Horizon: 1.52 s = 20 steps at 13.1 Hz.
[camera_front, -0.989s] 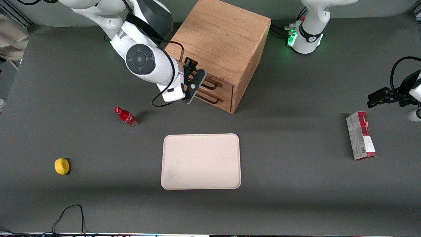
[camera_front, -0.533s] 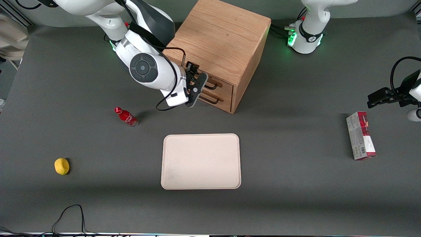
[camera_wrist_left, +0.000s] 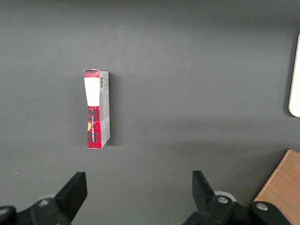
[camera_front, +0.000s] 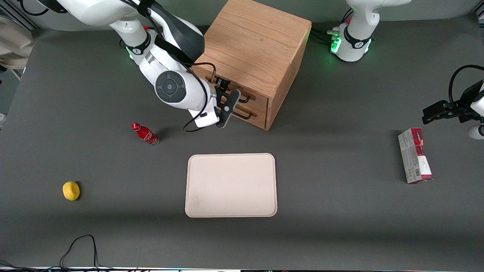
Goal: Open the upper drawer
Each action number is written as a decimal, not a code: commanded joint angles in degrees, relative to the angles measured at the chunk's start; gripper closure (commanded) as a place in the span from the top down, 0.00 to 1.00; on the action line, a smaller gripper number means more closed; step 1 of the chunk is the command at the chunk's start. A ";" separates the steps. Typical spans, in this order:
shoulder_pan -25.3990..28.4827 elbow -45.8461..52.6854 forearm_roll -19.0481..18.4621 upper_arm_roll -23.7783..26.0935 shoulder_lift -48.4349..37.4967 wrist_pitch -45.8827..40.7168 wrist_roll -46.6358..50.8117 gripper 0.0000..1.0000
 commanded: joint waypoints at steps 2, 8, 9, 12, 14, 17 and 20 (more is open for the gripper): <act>0.71 -0.23 -2.38 0.29 1.78 1.63 -1.12 1.00; 0.54 -2.25 -5.71 0.29 3.19 5.41 -1.21 1.00; 0.37 -1.99 -6.68 0.29 3.28 5.41 -1.21 1.00; 0.10 0.29 -9.06 -1.11 4.07 5.41 -1.29 1.00; 0.28 2.92 -9.85 -2.60 5.03 5.32 -2.60 1.00; 0.36 6.09 -9.86 -6.99 5.39 5.32 -6.56 1.00; 0.36 9.52 -9.86 -10.77 5.74 5.06 -8.76 1.00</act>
